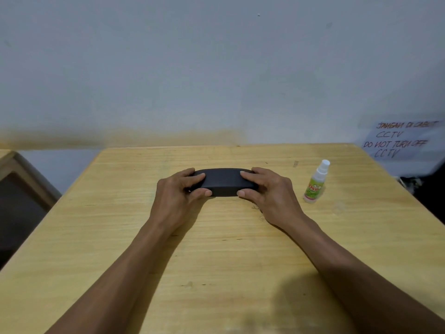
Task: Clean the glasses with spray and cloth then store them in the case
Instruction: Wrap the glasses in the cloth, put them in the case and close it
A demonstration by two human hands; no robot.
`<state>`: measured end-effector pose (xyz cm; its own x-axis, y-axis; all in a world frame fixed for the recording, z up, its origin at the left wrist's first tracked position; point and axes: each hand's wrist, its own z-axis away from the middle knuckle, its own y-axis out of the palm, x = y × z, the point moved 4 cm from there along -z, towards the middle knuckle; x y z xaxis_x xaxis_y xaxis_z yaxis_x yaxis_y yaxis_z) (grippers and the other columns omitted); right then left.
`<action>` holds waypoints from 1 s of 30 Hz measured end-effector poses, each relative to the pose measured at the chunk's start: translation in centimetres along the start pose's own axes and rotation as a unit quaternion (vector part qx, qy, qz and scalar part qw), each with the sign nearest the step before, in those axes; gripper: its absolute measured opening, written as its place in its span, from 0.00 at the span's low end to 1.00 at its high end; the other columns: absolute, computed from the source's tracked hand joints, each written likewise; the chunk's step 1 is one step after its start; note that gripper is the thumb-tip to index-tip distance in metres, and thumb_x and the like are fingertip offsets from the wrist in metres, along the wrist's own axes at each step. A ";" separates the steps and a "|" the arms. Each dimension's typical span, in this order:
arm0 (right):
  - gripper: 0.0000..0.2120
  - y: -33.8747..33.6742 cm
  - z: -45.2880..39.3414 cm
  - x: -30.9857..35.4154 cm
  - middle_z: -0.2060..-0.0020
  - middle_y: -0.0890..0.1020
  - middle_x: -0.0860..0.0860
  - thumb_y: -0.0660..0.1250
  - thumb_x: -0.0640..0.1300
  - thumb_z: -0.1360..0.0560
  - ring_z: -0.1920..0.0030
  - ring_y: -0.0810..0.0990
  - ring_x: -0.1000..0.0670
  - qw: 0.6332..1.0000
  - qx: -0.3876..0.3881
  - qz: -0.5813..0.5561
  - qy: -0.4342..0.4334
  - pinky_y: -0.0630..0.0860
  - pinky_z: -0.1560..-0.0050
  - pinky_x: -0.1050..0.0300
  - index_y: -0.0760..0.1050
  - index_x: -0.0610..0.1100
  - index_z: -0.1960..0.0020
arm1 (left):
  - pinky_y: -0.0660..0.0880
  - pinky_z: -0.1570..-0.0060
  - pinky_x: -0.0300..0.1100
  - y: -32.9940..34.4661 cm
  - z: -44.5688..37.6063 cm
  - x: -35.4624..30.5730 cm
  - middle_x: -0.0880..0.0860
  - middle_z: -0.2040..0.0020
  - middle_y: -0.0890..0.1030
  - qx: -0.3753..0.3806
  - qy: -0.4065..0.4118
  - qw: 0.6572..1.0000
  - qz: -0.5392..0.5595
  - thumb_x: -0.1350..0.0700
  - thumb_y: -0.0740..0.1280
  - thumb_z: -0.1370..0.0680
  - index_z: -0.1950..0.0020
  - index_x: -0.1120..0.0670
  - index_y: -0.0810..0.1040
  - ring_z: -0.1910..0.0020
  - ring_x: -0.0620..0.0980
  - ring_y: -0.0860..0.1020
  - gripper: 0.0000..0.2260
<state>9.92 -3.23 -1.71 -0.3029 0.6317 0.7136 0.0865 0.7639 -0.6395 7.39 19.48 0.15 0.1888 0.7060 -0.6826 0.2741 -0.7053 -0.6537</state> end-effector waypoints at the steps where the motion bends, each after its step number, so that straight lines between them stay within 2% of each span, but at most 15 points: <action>1: 0.24 0.1 -0.2 -0.1 0.29 0.75 0.47 0.75 0.50 0.27 0.29 0.71 0.46 1.000 -0.001 -0.008 0.002 0.72 0.30 0.44 0.77 0.53 0.32 | 0.70 0.33 0.43 0.0 -0.2 0.1 0.57 0.32 0.77 0.001 -0.001 1.000 -0.001 0.52 0.76 0.29 0.37 0.54 0.81 0.32 0.54 0.75 0.21; 6: 0.24 0.5 -2.5 -0.1 0.30 0.75 0.48 0.75 0.48 0.27 0.30 0.72 0.46 1.000 -0.010 -0.025 0.001 0.74 0.33 0.40 0.77 0.52 0.32 | 0.70 0.41 0.35 0.0 -2.0 0.0 0.57 0.32 0.77 -0.017 -0.014 0.999 0.025 0.55 0.76 0.29 0.38 0.57 0.81 0.34 0.54 0.76 0.21; 9: 0.24 0.7 -4.6 0.1 0.28 0.74 0.49 0.75 0.48 0.26 0.28 0.70 0.47 1.000 -0.018 -0.024 0.010 0.73 0.31 0.41 0.76 0.54 0.32 | 0.72 0.41 0.37 -0.1 -4.0 0.1 0.57 0.32 0.77 -0.026 -0.021 0.998 0.045 0.56 0.77 0.29 0.38 0.57 0.81 0.36 0.54 0.76 0.21; 17: 0.23 2.1 -10.5 -0.3 0.30 0.75 0.48 0.75 0.44 0.25 0.31 0.73 0.48 0.999 -0.021 -0.041 0.006 0.73 0.31 0.51 0.77 0.49 0.32 | 0.75 0.41 0.41 1.1 -9.5 2.0 0.56 0.33 0.78 -0.053 -0.039 0.995 0.078 0.58 0.77 0.30 0.38 0.58 0.82 0.38 0.54 0.78 0.21; 24: 0.23 3.1 -12.8 -1.2 0.32 0.76 0.50 0.74 0.45 0.25 0.32 0.73 0.49 0.999 -0.022 -0.027 0.002 0.74 0.33 0.45 0.77 0.49 0.31 | 0.76 0.36 0.46 2.5 -12.1 3.6 0.57 0.32 0.78 -0.062 -0.037 0.995 0.073 0.56 0.78 0.30 0.38 0.57 0.82 0.36 0.52 0.77 0.21; 27: 0.22 3.2 -13.0 -1.2 0.43 0.75 0.56 0.74 0.44 0.25 0.41 0.73 0.55 0.999 -0.025 -0.021 -0.015 0.76 0.37 0.53 0.76 0.47 0.31 | 0.74 0.34 0.46 2.5 -12.5 3.9 0.57 0.32 0.77 -0.057 -0.029 0.996 0.055 0.56 0.77 0.30 0.37 0.57 0.81 0.34 0.52 0.76 0.21; 30: 0.22 3.1 -13.0 -1.1 0.45 0.73 0.59 0.74 0.44 0.25 0.43 0.71 0.59 0.999 -0.031 -0.010 -0.018 0.70 0.41 0.63 0.76 0.48 0.31 | 0.73 0.34 0.48 2.5 -12.7 4.0 0.57 0.32 0.77 -0.053 -0.019 0.998 0.042 0.54 0.77 0.30 0.37 0.56 0.81 0.34 0.52 0.75 0.22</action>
<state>22.84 0.13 -0.80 -0.3397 0.6117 0.7144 0.1383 0.7838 -0.6054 20.84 21.33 -0.05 0.1793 0.6408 -0.7464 0.3584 -0.7492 -0.5571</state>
